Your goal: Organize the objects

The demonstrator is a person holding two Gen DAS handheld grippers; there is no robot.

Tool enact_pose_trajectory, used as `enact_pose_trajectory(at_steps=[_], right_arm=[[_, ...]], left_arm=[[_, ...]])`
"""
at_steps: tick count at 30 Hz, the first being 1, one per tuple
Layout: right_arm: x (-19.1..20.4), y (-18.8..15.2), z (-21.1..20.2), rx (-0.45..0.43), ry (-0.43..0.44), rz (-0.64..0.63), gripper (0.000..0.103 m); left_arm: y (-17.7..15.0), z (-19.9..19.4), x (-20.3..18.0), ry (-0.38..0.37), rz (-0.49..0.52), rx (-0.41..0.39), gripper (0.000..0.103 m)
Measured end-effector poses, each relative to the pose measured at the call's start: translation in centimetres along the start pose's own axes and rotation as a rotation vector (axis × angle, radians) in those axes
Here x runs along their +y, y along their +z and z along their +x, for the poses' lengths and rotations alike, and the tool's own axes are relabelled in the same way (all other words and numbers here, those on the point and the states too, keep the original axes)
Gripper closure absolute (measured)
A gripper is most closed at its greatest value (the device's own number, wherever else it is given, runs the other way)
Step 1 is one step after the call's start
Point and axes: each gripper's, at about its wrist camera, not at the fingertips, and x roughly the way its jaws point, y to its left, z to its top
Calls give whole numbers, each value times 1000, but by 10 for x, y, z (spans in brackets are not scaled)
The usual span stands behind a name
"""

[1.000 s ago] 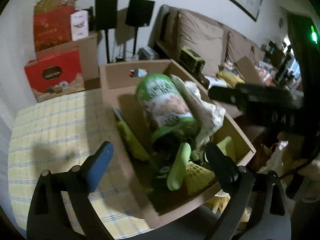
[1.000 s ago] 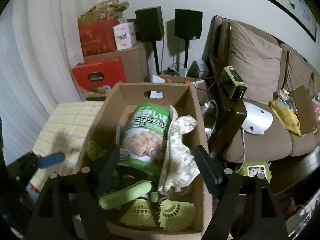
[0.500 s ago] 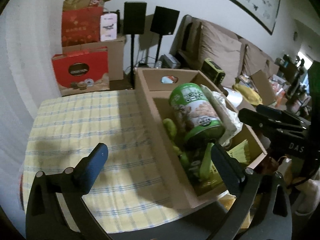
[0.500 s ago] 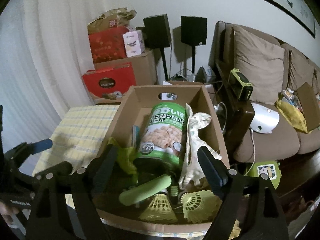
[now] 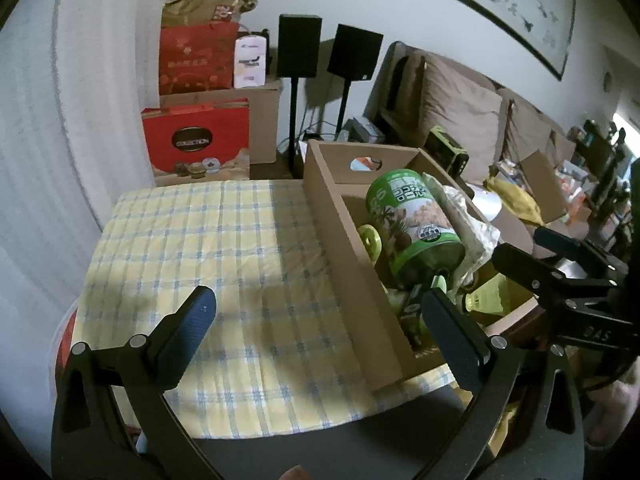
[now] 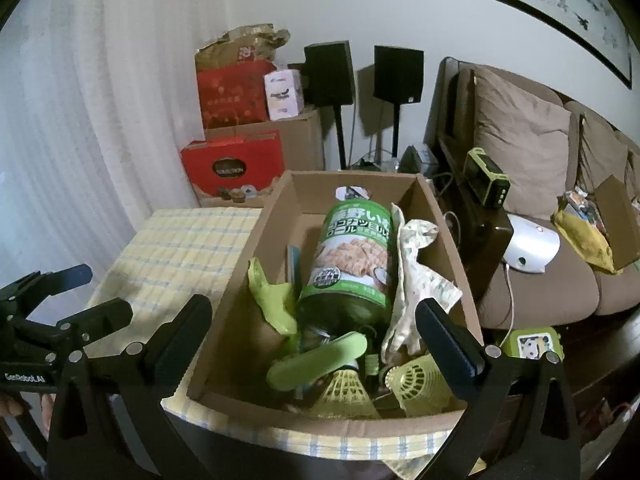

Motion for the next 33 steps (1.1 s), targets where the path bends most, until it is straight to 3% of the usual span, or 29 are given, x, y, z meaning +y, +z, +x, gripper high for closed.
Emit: enact_pose_trajectory(at_steps=[5,12,33], right_arm=[[4,-11,-11,-8,-8,-4,0],[12,-27,-19,-6,10,6,0],[27,-55,-30,-18,-28,-15,0]], left_arm=[[-11,-12,6,20,-28,-14,0],[-28,-30,8,126,-33,-44,0],[-57,-36,11,168,-54,-11,0]])
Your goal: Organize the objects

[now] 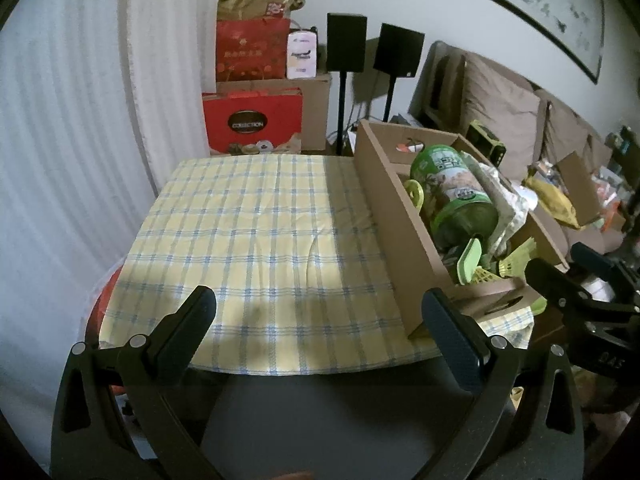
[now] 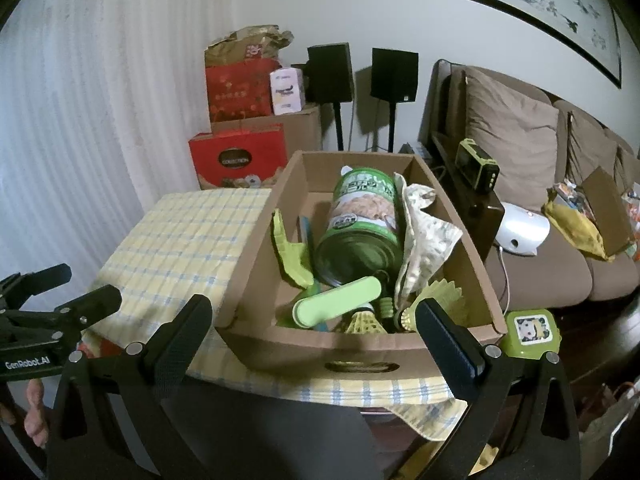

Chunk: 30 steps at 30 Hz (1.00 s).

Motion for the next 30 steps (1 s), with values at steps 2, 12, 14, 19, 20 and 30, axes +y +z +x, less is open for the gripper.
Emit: enact_pose_trajectory(at_steps=[2,12,14,19,20,30], right_arm=[[1,0,-1,-6,-5,-3,0],[0,1,-2,-17,-14,3,0],[0,1,-2,-17,-13,4,0],[1,1,-1,-16,-14,4,0],[1,1,-1,-16,-12,5,0],[0,0,-1,-14,-9,10,0]], left_arm=[[0,-2,0,7,-1,-5,0],[-1,-3,0,18,3,-10,0],[-1,-4,1,18,1,-11,0],[-1,-5,1,21,4,-15,0],[0,-5,1,21,4,-15,0],[2,-6,0,23,5,-10,0]])
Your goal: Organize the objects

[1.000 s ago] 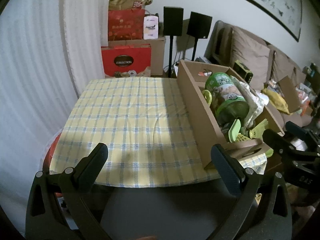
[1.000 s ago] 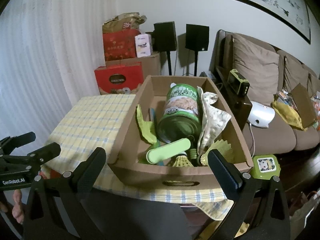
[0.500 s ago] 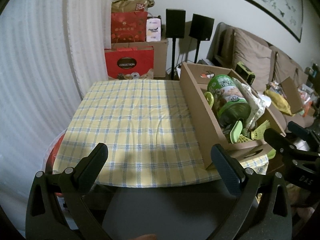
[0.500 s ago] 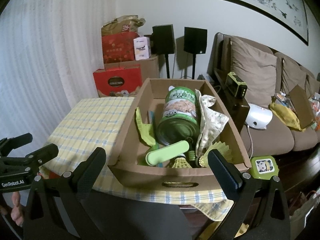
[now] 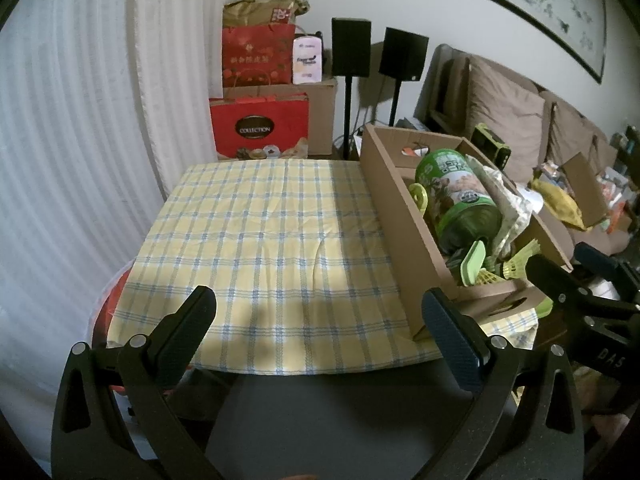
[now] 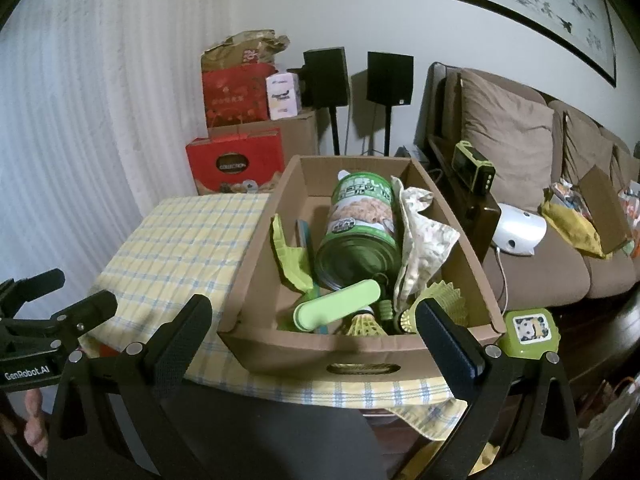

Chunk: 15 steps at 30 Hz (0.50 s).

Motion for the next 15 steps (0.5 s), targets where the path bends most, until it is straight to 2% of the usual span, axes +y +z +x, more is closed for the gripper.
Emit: enact_pose_trajectory(at_steps=[15], right_arm=[[1,0,-1,0,-1,0,0]], left_arm=[[0,-1,-1,-1,-2,-3,0]])
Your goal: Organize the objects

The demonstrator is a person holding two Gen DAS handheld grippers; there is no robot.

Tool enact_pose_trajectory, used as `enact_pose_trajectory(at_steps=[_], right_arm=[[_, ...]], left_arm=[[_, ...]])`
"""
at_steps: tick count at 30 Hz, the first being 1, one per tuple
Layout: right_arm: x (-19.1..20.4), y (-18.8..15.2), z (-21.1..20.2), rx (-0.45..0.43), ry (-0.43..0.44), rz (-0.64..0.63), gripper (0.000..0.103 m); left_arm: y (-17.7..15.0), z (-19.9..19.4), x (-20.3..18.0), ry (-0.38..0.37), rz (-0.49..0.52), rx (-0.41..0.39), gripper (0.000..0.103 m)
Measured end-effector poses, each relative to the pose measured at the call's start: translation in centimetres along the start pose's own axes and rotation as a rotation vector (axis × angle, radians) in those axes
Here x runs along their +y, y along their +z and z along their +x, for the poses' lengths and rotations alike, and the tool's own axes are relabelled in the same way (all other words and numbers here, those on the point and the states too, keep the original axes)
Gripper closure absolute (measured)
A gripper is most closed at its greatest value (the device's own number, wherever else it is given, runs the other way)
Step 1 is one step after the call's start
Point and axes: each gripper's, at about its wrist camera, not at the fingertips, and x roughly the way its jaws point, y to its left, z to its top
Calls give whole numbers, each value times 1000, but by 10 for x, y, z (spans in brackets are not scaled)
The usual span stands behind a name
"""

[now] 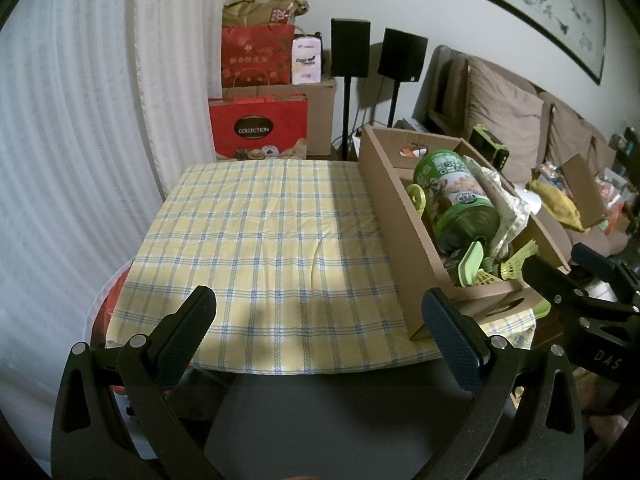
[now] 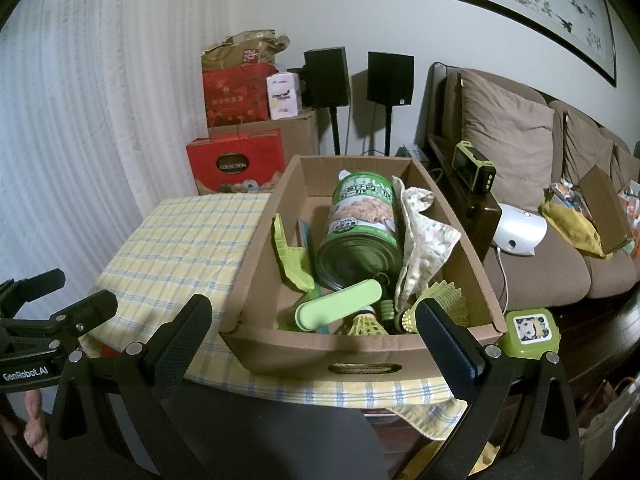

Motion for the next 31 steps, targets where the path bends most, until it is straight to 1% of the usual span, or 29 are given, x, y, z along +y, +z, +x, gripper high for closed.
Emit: enact_pose_trajectory(at_steps=[31], right_arm=[[0,1,0,0,0,0,0]], left_arm=[[-4,4,-1,9,-6,6,0]])
